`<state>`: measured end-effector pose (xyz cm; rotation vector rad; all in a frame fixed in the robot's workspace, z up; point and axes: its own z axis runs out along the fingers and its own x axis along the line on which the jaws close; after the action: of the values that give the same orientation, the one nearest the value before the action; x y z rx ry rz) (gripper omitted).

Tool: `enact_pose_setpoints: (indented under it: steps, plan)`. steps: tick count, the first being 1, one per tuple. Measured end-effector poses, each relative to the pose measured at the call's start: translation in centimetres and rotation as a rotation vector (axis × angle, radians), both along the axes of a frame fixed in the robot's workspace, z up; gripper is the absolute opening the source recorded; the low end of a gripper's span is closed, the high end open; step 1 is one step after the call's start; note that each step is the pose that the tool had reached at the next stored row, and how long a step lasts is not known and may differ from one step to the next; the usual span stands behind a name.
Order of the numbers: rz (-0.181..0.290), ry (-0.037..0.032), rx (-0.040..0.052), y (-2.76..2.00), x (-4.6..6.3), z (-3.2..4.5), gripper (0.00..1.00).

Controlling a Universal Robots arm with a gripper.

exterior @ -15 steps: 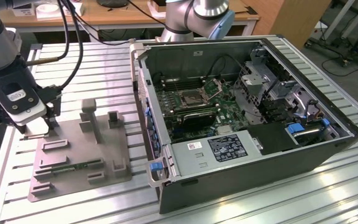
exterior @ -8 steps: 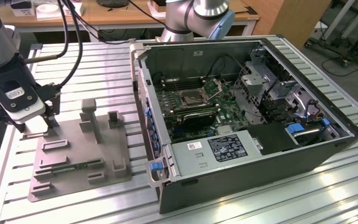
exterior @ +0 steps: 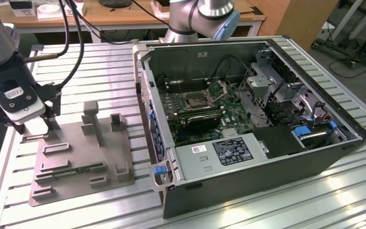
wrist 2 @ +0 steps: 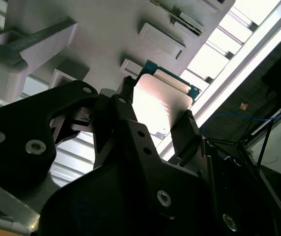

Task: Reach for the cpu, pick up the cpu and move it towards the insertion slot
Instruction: 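Pick up the cpu and move it towards the insertion slot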

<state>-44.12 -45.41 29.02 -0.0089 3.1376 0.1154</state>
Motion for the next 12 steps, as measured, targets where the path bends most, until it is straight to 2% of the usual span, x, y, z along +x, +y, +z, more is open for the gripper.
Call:
enact_pose_setpoints:
  steps: [12]
  plan:
    - [0.000,-0.0001,0.0000,0.00,0.00,0.66,0.54]
